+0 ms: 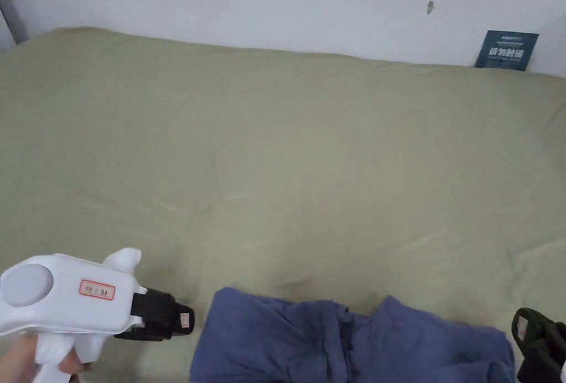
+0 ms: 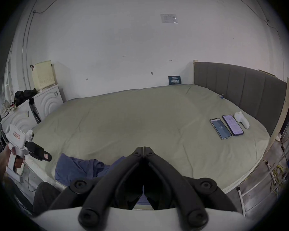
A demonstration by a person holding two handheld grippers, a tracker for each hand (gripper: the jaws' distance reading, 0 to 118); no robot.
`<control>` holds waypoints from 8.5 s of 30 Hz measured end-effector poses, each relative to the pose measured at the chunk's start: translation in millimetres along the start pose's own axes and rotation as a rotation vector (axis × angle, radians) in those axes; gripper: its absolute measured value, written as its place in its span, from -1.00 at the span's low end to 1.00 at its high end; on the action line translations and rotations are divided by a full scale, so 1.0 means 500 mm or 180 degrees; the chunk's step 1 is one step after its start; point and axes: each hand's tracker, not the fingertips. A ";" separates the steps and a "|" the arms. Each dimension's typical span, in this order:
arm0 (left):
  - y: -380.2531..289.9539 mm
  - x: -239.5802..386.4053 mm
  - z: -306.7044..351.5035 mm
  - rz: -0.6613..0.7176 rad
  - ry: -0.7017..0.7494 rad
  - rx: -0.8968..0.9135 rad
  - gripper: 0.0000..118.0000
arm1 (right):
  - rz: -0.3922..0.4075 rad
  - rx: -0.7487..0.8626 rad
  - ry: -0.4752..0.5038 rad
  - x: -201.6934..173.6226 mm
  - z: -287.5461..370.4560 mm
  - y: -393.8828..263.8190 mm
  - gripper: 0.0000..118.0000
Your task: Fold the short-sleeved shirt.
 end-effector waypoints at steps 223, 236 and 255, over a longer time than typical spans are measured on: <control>0.006 0.591 0.091 -0.1745 0.1655 0.3370 1.00 | 0.0474 0.1139 0.0029 -0.085 0.001 0.373 1.00; 0.008 0.588 0.106 -0.1739 0.1642 0.3356 1.00 | 0.0733 0.1133 -0.0240 -0.094 -0.003 0.375 1.00; -0.004 0.588 0.115 -0.1718 0.1608 0.3380 1.00 | 0.0668 0.1062 -0.0160 -0.091 0.001 0.370 1.00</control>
